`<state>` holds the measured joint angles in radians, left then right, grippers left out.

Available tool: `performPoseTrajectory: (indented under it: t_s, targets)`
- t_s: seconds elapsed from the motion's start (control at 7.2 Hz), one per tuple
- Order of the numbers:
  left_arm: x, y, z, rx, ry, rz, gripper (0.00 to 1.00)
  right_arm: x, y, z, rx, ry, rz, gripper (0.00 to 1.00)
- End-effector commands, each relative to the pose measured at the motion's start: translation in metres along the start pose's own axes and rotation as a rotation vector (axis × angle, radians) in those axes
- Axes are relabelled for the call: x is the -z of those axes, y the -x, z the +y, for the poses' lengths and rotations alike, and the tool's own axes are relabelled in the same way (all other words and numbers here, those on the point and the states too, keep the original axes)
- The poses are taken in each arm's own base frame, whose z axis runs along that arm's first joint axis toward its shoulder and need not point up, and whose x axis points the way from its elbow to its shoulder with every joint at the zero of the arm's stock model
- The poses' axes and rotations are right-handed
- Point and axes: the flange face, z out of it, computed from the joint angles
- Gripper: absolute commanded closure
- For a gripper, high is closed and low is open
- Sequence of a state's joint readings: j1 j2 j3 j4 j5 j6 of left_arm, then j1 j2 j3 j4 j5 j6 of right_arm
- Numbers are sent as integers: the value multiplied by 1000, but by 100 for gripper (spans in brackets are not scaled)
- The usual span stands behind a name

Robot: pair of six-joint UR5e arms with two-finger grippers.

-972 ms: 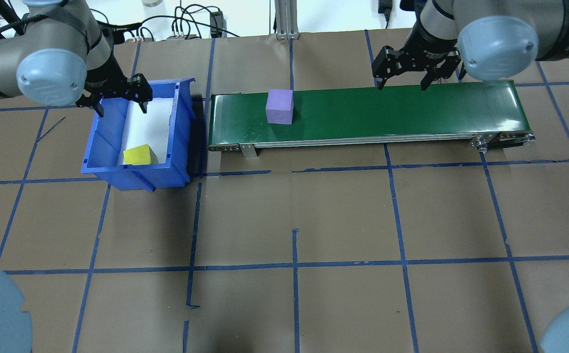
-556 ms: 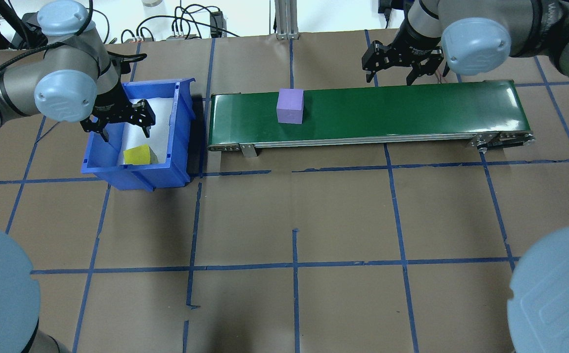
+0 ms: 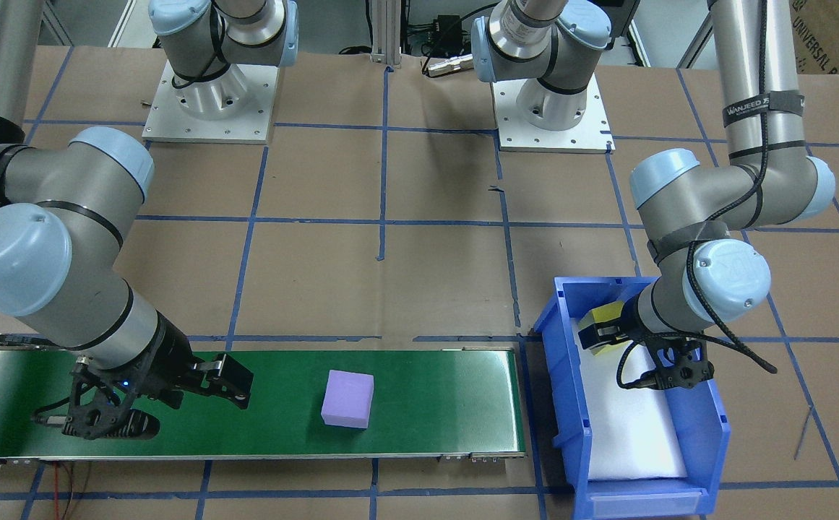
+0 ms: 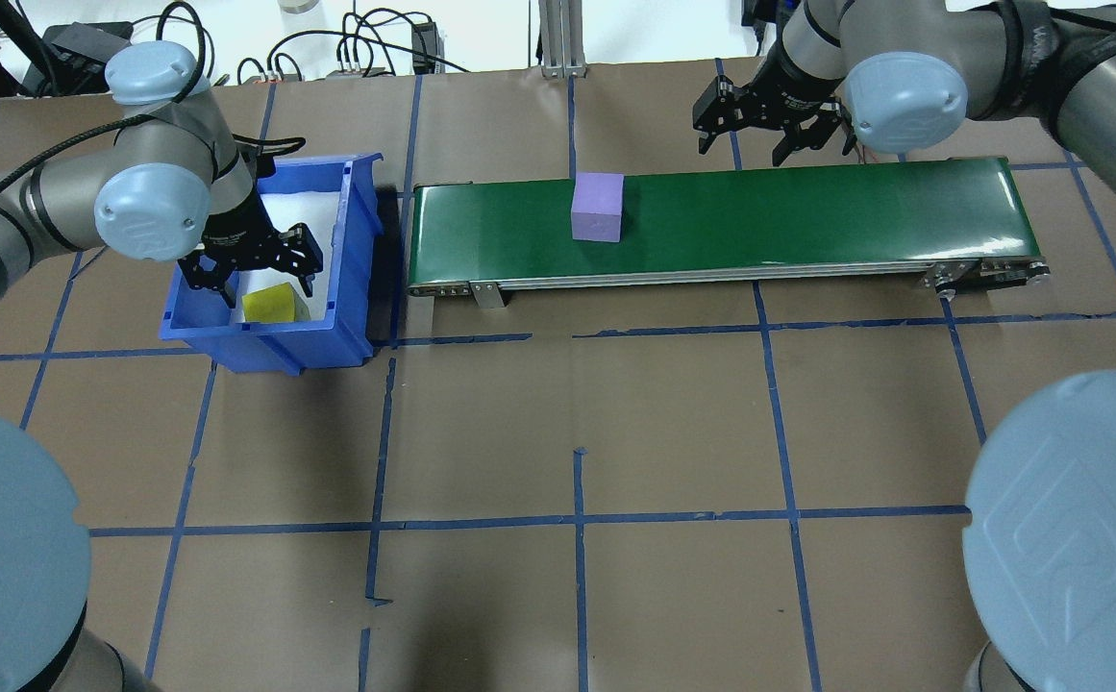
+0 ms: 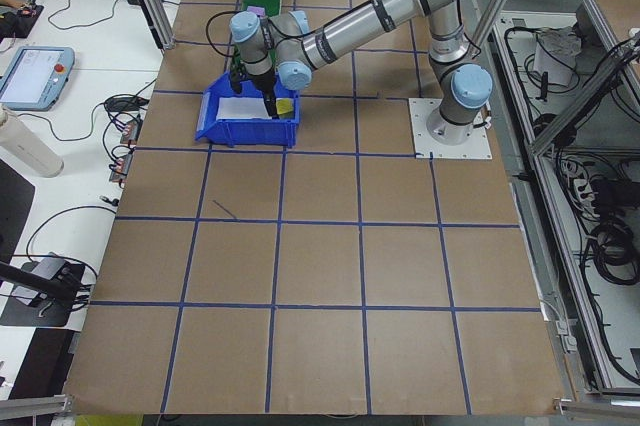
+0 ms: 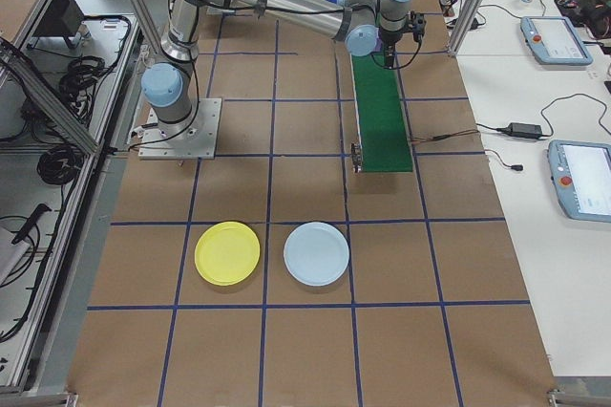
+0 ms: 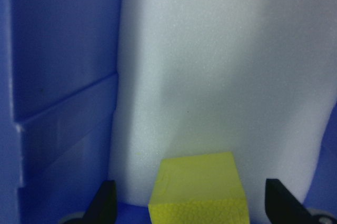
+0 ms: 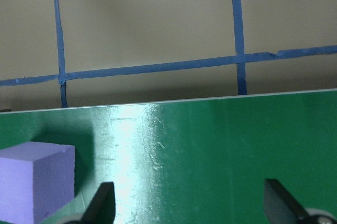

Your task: Move block left to right into plate

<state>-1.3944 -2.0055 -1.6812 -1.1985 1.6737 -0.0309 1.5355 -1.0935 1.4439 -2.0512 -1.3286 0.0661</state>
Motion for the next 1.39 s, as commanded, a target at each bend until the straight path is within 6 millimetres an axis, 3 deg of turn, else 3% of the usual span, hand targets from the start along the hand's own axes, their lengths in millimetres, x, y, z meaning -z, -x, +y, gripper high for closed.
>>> performPoseTrajectory:
  t_s: [0.0,0.14,0.28,0.42,0.69,0.97,1.11,1.25]
  targets:
    - [-12,-1,5,14,25,1,0,-8,0,-1,-46,8,-16,1]
    - [-12,-2,5,13,22,1,7,-14,0,-1,-51,17,-31,1]
    - [-11,-2,4,8,11,1,27,-19,-1,-2,-60,22,-32,1]
    - [-7,-2,4,0,1,1,40,-26,-3,-1,-64,26,-32,1]
    - [16,1,1,-63,-54,-2,51,-28,-5,0,-95,31,-31,1]
    - [85,4,-14,-96,-209,-5,50,-28,-5,1,-104,33,-30,0]
    - [121,-24,-5,-167,-272,-12,50,-29,-5,1,-105,34,-30,0]
    - [146,-64,13,-239,-331,-20,50,-25,-3,-1,-100,24,-31,0]
